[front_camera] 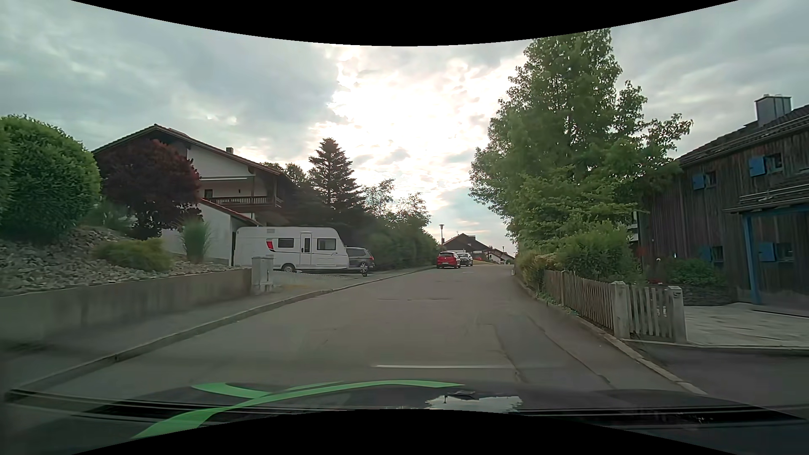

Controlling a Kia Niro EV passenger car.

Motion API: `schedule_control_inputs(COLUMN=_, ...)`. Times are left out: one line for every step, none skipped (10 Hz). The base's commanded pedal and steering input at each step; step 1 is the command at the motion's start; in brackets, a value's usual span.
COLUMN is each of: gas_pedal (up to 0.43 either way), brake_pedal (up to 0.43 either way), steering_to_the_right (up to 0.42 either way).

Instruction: Follow the waypoints while adhering to traffic rules and regulations

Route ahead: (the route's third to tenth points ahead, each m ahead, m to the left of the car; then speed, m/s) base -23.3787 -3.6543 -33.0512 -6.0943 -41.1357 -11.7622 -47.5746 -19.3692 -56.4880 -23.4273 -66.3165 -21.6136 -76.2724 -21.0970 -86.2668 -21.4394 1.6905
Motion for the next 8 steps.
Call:
schedule_control_inputs(gas_pedal=0.0, brake_pedal=0.226, steering_to_the_right=0.092)
schedule_control_inputs(gas_pedal=0.0, brake_pedal=0.207, steering_to_the_right=0.1)
schedule_control_inputs(gas_pedal=0.0, brake_pedal=0.201, steering_to_the_right=0.112)
schedule_control_inputs(gas_pedal=0.0, brake_pedal=0.195, steering_to_the_right=0.125)
schedule_control_inputs(gas_pedal=0.0, brake_pedal=0.207, steering_to_the_right=0.14)
schedule_control_inputs(gas_pedal=0.0, brake_pedal=0.22, steering_to_the_right=0.155)
schedule_control_inputs(gas_pedal=0.0, brake_pedal=0.213, steering_to_the_right=0.174)
schedule_control_inputs(gas_pedal=0.0, brake_pedal=0.195, steering_to_the_right=0.189)
